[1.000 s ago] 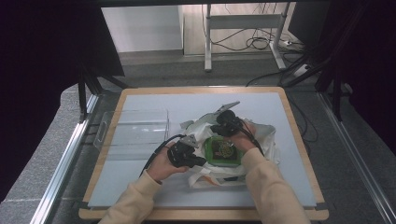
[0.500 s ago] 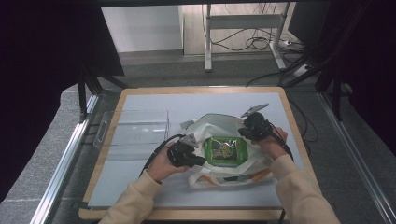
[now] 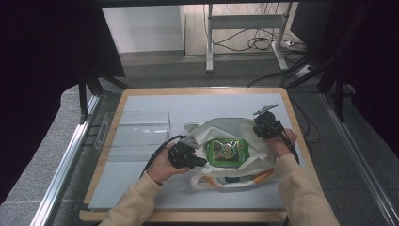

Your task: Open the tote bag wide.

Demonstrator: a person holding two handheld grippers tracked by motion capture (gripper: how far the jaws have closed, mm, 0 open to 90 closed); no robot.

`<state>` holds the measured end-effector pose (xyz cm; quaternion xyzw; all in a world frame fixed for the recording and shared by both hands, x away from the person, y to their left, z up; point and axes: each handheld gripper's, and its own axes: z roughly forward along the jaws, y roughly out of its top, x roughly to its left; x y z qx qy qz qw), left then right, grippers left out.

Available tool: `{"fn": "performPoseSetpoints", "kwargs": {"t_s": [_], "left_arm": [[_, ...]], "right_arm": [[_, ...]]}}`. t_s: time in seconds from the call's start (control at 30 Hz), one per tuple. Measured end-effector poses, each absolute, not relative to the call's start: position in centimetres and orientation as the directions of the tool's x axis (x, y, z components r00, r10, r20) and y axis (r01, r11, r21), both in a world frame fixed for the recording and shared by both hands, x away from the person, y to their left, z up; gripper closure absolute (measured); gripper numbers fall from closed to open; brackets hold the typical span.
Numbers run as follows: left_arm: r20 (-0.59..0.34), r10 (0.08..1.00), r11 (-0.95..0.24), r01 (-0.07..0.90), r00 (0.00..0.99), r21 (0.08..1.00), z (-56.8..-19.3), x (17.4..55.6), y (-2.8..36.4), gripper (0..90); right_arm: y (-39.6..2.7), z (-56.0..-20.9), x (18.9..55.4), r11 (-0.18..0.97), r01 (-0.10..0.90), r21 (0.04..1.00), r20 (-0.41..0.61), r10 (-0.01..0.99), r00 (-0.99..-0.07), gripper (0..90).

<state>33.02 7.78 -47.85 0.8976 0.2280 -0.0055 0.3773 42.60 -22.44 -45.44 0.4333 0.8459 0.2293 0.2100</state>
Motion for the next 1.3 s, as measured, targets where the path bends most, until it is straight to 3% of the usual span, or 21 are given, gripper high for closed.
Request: {"fn": "performPoseSetpoints", "kwargs": {"t_s": [0.63, 1.3], "left_arm": [[-0.176, 0.404, -0.615, 0.409, 0.897, 0.674, -47.9, 33.0, 7.7, 90.0], [-0.181, 0.408, -0.614, 0.415, 0.895, 0.672, -47.9, 32.9, 7.7, 90.0]], "right_arm": [[-20.9, -43.4, 36.3, 0.587, 0.552, 0.591, -0.061, 0.716, -0.696, 89.1], [-21.7, -44.4, 32.3, 0.661, 0.548, 0.513, -0.023, 0.649, -0.761, 89.1]]}}
